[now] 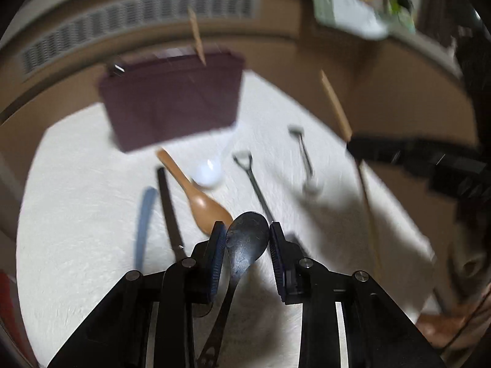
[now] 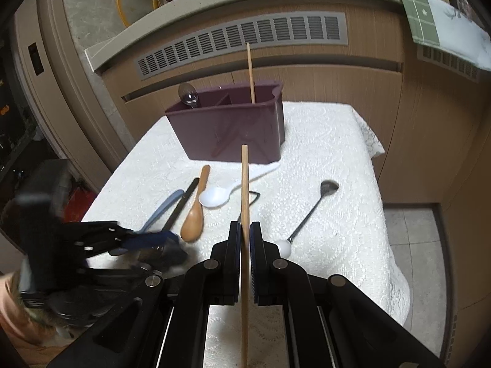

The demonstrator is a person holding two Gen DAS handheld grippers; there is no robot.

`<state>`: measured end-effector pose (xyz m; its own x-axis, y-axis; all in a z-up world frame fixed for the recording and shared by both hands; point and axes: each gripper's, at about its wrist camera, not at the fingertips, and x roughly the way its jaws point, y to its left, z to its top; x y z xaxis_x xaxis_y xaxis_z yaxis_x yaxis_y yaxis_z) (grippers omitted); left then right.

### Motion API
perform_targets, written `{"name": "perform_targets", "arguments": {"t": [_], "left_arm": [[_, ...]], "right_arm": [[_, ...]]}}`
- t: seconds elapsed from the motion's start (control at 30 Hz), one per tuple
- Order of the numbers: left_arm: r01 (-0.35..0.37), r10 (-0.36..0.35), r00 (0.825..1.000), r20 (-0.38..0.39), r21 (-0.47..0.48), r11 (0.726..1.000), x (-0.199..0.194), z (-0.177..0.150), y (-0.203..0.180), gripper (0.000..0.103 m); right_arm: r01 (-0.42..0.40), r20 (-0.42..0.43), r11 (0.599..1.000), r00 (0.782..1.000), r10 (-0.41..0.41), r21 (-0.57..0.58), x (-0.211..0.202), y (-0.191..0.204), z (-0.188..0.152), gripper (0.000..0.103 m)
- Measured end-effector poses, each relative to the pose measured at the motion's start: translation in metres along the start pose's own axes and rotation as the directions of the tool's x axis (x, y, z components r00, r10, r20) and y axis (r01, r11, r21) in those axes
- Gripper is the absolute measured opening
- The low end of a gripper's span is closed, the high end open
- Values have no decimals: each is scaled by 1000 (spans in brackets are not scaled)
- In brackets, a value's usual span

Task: Organize utensils
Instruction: 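Lower the chopstick into the purple caddy with the right tool while the left tool drops the steel spoon in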

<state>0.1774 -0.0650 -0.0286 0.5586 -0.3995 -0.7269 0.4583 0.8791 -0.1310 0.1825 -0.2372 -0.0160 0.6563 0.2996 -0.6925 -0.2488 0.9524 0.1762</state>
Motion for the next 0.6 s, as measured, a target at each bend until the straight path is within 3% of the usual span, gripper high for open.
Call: {"name": "perform_targets", "arguments": {"t": [0.13, 0.23, 0.43, 0.6], "left_arm": [[-51, 53, 992, 115, -24, 998, -29, 8, 3, 30], [-47, 54, 988, 142, -48, 998, -46, 17, 14, 30], [-39, 51, 979, 197, -67, 997, -43, 37, 22, 30], [-14, 32, 958, 283, -66, 998, -61, 77, 33, 30]], "right_arm": [[7, 15, 1000, 1000, -6, -26, -1, 11, 5, 6], [3, 24, 999, 1000, -2, -39, -2, 18, 9, 6], [-2, 57, 999, 998, 5, -47, -4, 23, 22, 6], [6, 141, 996, 990, 6, -85, -21, 26, 65, 6]]}}
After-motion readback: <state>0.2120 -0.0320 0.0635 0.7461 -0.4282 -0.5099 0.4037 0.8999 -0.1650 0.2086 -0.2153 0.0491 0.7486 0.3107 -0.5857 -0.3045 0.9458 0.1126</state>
